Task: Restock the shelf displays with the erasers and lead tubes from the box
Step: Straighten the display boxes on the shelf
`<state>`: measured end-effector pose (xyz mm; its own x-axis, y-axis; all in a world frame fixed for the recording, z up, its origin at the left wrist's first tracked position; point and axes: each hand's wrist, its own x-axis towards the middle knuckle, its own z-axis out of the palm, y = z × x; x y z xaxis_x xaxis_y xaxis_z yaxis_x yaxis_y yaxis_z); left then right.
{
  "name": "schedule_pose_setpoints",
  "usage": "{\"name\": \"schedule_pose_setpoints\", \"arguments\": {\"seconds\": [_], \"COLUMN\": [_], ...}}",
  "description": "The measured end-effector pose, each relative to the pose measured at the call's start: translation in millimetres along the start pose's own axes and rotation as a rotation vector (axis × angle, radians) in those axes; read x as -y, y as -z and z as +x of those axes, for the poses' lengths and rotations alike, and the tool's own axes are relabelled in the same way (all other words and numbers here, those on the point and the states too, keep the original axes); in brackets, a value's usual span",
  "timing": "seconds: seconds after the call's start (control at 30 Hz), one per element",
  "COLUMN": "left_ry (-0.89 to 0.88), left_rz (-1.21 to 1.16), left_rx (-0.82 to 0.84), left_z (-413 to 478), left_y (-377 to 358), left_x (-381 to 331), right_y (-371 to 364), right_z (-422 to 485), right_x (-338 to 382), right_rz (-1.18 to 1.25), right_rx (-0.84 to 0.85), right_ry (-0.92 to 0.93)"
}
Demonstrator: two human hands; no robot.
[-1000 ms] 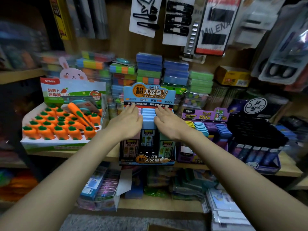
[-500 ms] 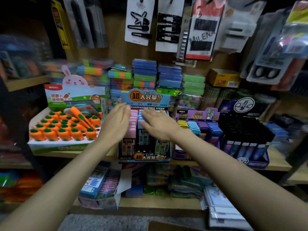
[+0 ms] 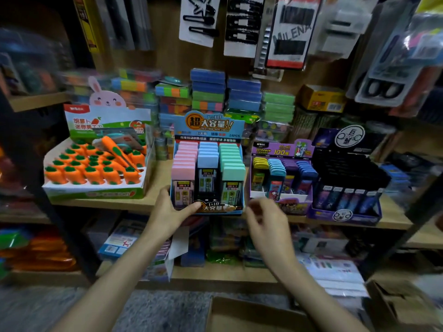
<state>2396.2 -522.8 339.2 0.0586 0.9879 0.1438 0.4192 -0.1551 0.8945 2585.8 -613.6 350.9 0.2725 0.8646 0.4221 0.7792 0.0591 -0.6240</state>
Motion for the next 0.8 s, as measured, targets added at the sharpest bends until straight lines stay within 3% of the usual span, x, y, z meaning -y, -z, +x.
{"name": "schedule_pose_setpoints", "arguments": {"seconds": [0.07, 0.17, 0.37, 0.63, 0.8], "left_ry": [-0.013, -0.056, -0.109, -0.109, -0.097], "left_rz": [0.005, 0.014, 0.053, 0.125, 0.136], "left_rx": [0.006, 0.010, 0.035, 0.037, 0.003], "left_z": [2, 6, 14, 22, 23], "left_y": [0, 0, 0, -10, -17], "left_x": [6, 15, 18, 15, 16], "right_y": [-16, -32, -57, -26, 20], "right_z": [-5, 0, 0, -2, -6], "right_x": [-7, -8, 2, -21, -59], "right_rz": [-0.009, 0.172, 0.262, 0.148, -0.057], "right_rx": [0.021, -0.010, -0.079, 0.008, -0.177], "right_ry": [-0.121, -0.301, -0.367, -0.193, -0.089]}}
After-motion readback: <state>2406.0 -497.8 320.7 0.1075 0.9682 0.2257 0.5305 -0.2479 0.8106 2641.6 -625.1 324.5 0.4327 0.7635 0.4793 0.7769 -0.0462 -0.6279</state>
